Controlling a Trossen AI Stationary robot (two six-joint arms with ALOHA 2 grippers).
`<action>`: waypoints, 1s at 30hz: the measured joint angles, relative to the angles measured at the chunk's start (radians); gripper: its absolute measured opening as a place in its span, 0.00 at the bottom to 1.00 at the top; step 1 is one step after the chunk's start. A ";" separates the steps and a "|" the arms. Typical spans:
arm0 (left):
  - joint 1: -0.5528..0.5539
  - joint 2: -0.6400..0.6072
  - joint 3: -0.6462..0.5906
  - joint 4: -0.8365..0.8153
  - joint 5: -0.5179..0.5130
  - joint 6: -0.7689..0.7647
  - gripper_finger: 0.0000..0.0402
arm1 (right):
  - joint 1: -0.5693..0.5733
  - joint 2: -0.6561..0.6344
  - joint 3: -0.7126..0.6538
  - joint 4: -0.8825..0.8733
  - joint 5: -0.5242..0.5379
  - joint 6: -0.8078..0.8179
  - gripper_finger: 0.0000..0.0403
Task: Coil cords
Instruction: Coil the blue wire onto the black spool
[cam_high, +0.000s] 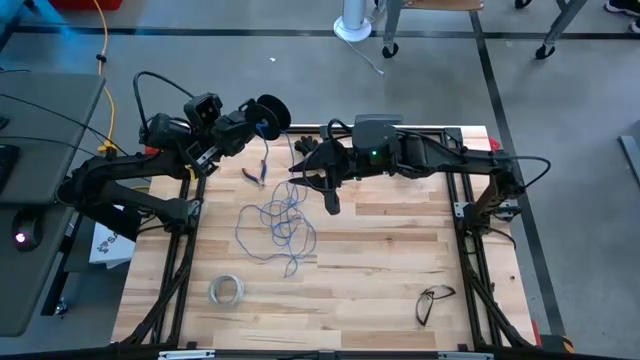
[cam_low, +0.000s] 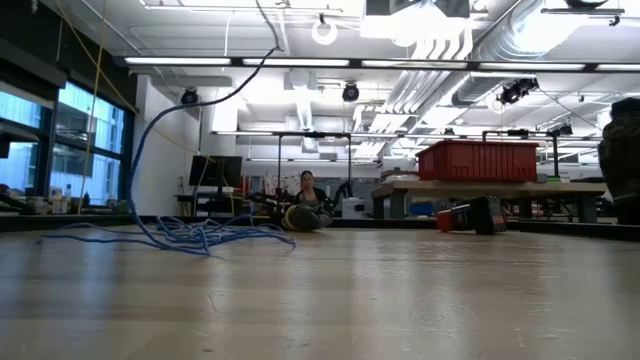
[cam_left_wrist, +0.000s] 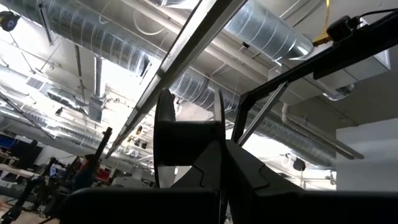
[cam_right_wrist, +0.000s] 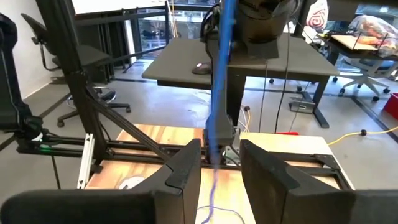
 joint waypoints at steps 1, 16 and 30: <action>0.000 0.000 0.000 0.000 0.000 0.000 0.00 | 0.000 0.000 0.000 0.000 -0.001 0.000 0.26; 0.000 0.000 0.000 0.000 0.000 0.002 0.00 | 0.001 -0.001 0.000 0.012 -0.007 0.000 0.23; -0.029 0.025 0.000 -0.006 -0.081 -0.218 0.00 | 0.031 0.009 0.002 0.126 0.025 -0.011 0.00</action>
